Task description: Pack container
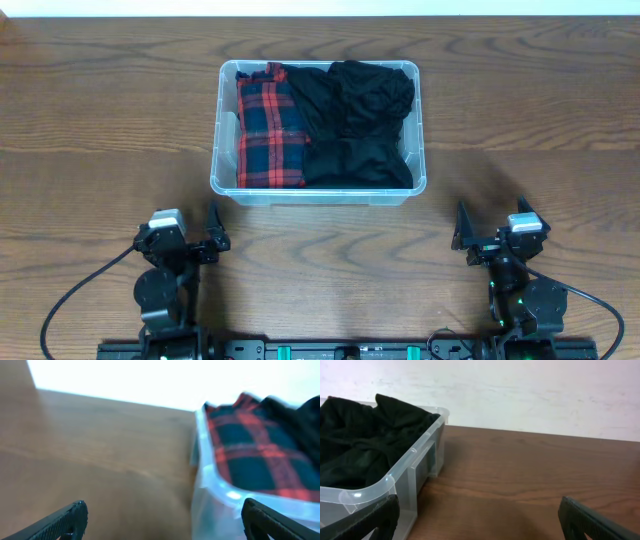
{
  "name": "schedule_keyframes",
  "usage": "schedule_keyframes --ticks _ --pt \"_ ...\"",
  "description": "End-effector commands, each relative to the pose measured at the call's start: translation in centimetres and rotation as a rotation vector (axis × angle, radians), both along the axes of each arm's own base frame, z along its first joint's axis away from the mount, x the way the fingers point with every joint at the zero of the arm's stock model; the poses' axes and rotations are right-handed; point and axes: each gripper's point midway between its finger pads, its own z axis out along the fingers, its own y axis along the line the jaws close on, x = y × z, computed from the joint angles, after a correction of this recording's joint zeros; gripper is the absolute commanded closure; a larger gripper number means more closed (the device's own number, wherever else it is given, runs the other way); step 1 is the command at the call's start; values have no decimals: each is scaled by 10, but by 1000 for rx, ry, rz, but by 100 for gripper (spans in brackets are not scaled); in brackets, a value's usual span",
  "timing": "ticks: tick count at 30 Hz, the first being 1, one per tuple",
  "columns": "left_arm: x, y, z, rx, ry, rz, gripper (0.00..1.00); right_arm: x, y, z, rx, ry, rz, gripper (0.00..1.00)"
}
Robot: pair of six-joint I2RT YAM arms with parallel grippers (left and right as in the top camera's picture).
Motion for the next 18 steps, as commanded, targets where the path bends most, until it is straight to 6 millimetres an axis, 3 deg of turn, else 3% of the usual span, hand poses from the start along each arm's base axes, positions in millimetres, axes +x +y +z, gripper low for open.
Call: schedule_keyframes --ticks 1,7,18 --pt "-3 -11 -1 -8 -11 -50 2 0 -3 0 10 0 -13 1" --pt "-3 -23 6 -2 -44 -95 2 0 -3 0 10 0 -13 1" --pt "-3 -21 4 9 -36 -63 2 0 -3 0 10 0 -13 1"
